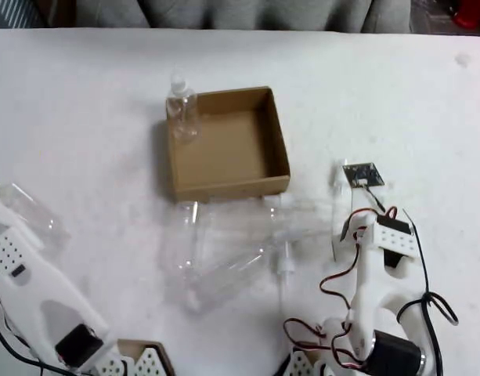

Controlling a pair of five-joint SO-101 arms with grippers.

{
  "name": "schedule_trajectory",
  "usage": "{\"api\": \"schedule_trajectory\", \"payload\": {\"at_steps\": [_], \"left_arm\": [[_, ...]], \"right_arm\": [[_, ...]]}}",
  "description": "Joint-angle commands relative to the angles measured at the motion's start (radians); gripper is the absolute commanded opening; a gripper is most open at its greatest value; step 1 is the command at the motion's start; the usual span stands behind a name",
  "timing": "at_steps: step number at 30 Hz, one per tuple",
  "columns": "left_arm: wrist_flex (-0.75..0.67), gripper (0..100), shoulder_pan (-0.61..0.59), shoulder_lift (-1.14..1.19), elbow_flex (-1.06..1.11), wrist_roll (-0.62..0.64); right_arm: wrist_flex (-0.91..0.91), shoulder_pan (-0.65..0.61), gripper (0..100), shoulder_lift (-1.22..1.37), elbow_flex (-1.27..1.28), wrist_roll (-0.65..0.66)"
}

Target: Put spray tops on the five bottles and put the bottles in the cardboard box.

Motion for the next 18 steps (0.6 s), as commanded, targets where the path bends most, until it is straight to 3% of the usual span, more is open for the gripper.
{"api": "schedule_trajectory", "payload": {"at_steps": [1, 11, 18], "left_arm": [[0.015, 2, 0.016, 0.001, -0.052, 0.02], [0.023, 2, -0.002, -0.042, -0.02, 0.021], [0.02, 2, 0.022, -0.242, 0.295, 0.021]], "right_arm": [[0.008, -0.007, 1.7, -0.028, -0.003, 0.008], [0.005, -0.008, 1.7, -0.025, -0.005, 0.008], [0.005, -0.008, 1.7, -0.025, -0.006, 0.008]]}}
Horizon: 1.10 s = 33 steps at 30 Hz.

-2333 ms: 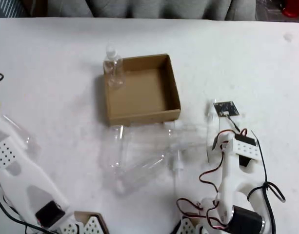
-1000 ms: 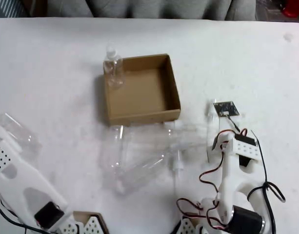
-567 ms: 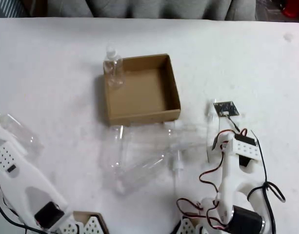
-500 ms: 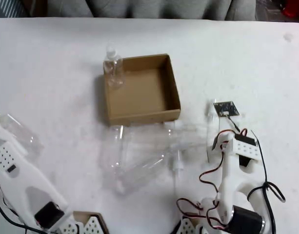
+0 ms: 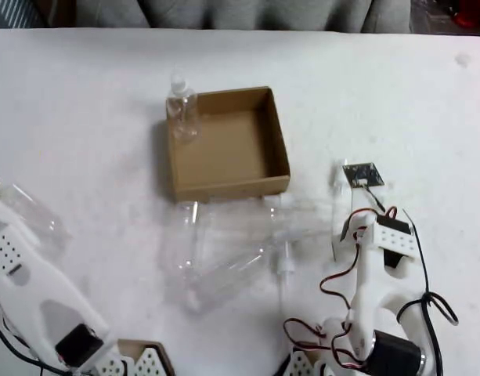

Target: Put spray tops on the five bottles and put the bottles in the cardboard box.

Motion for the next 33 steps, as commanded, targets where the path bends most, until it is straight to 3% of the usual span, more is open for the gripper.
{"api": "schedule_trajectory", "payload": {"at_steps": [1, 11, 20, 33], "left_arm": [[0.023, 2, 0.027, -0.183, 0.209, 0.012], [0.025, 2, 0.019, -0.268, 0.318, 0.011], [0.009, 2, 0.008, -0.449, 0.628, -0.002], [-0.147, 2, -0.082, -0.802, 1.076, -0.183]], "right_arm": [[0.005, -0.008, 1.7, -0.025, -0.006, 0.008], [0.004, -0.01, 1.8, -0.024, -0.009, 0.008], [0.004, -0.035, 1.8, -0.024, -0.009, 0.009], [0.004, -0.035, 1.7, -0.024, -0.008, 0.009]]}}
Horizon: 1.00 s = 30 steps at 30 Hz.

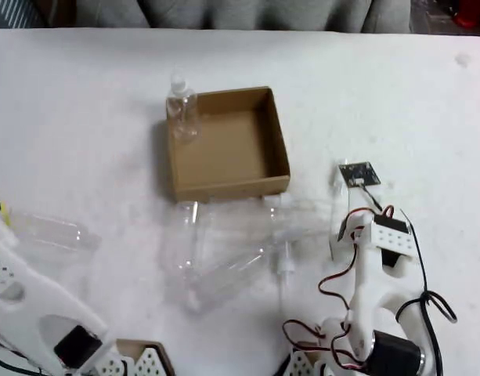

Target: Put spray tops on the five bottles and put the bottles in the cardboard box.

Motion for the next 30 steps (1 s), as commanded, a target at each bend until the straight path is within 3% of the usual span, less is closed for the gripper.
{"api": "schedule_trajectory", "payload": {"at_steps": [1, 7, 16, 21, 24, 28, 30], "left_arm": [[-0.075, 2, -0.036, -0.26, 0.127, -0.106], [-0.15, 2, 0.004, -0.599, 0.328, -0.292], [-0.184, 2, 0.28, -0.958, 0.717, -0.988], [-0.178, 2, 0.403, -1.012, 0.815, -1.138], [-0.169, 9, 0.426, -1.012, 0.825, -1.231], [-0.089, 25, 0.398, -1.012, 0.825, -1.476], [-0.083, 28, 0.383, -1.012, 0.825, -1.585]], "right_arm": [[0.004, -0.015, 1.7, -0.024, -0.008, 0.009], [0.004, -0.01, 1.7, -0.024, -0.006, 0.009], [0.004, -0.01, 1.7, -0.024, -0.005, 0.009], [0.005, -0.008, 1.7, -0.024, -0.005, 0.009], [0.005, -0.008, 1.7, -0.024, -0.005, 0.009], [0.005, -0.008, 1.7, -0.024, -0.005, 0.009], [0.004, -0.008, 1.7, -0.024, -0.005, 0.009]]}}
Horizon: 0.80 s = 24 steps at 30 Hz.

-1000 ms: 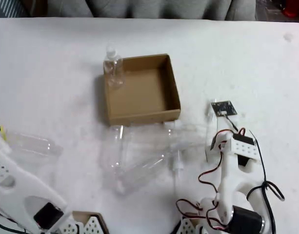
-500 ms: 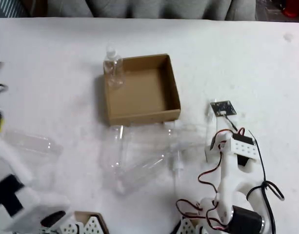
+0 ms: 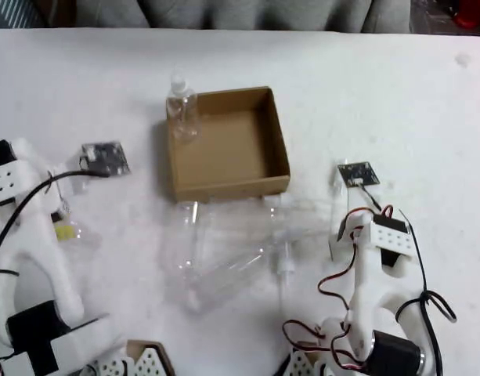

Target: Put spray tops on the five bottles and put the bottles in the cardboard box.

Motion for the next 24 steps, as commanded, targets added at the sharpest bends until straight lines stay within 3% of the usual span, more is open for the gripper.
{"api": "schedule_trajectory", "payload": {"at_steps": [1, 8, 24], "left_arm": [[0.032, 27, -0.027, -0.054, -0.008, -0.249], [-0.183, 27, -0.027, 0.031, 0.043, -0.279], [-0.305, 29, -0.042, 0.378, 0.015, -0.285]], "right_arm": [[0.004, -0.004, 1.7, -0.024, -0.005, 0.009], [0.004, -0.007, 1.7, -0.024, -0.005, 0.009], [-0.016, -0.01, 1.8, -0.024, -0.006, 0.009]]}}
